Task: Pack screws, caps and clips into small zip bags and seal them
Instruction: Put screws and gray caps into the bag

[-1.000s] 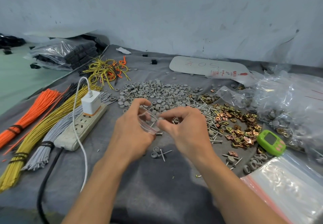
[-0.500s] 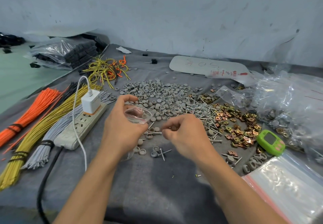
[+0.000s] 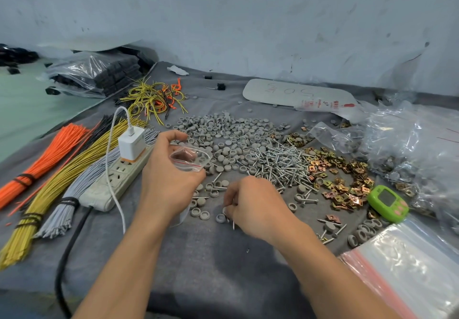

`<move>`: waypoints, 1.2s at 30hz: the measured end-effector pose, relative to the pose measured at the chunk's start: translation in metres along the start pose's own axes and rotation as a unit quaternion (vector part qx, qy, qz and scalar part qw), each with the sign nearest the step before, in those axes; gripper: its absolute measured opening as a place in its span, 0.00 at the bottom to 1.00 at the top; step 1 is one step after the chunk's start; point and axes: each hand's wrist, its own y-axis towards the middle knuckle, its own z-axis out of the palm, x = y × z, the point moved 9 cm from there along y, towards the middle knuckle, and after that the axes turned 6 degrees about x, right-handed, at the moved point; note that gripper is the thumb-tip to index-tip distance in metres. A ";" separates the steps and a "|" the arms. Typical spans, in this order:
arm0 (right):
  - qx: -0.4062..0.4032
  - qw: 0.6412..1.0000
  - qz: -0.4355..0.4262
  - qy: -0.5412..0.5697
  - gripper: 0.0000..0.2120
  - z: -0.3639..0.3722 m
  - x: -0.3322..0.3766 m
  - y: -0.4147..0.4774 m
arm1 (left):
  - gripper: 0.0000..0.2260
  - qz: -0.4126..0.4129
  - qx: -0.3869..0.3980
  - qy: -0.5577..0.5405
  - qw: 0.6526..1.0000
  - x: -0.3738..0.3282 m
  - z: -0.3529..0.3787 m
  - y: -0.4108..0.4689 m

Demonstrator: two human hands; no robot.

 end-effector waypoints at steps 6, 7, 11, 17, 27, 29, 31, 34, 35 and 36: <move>-0.140 0.970 -0.013 0.198 0.08 -0.034 -0.015 -0.006 | 0.29 0.020 0.069 0.095 0.993 -0.004 0.022 -0.006; -0.177 0.954 -0.028 0.241 0.08 -0.042 -0.016 -0.009 | 0.29 0.023 0.082 0.103 0.991 -0.005 0.028 -0.007; -0.205 0.930 -0.066 0.299 0.08 -0.051 -0.008 -0.010 | 0.29 0.034 0.133 0.126 0.983 -0.011 0.044 -0.010; -0.177 0.931 -0.095 0.304 0.08 -0.039 0.006 -0.004 | 0.29 0.033 0.138 0.103 0.985 -0.011 0.046 -0.011; -0.061 0.978 -0.081 0.184 0.06 -0.026 0.011 -0.010 | 0.30 -0.014 -0.029 0.016 0.999 0.003 0.002 0.000; -0.005 0.993 -0.098 0.058 0.05 -0.009 0.023 -0.012 | 0.30 -0.012 -0.041 0.006 0.999 0.004 -0.001 0.000; 0.014 0.996 -0.090 -0.001 0.07 0.000 0.026 -0.012 | 0.31 -0.012 -0.037 0.010 0.999 0.005 0.000 0.000; -0.001 0.996 -0.084 -0.013 0.08 0.002 0.027 -0.010 | 0.31 -0.001 -0.017 0.037 0.999 0.003 0.003 -0.001; -0.010 0.997 -0.080 -0.014 0.07 0.002 0.026 -0.009 | 0.30 0.002 -0.008 0.047 0.999 0.002 0.005 -0.001; -0.021 0.997 -0.073 -0.004 0.07 0.000 0.023 -0.008 | 0.30 0.003 0.004 0.055 0.998 0.001 0.007 -0.001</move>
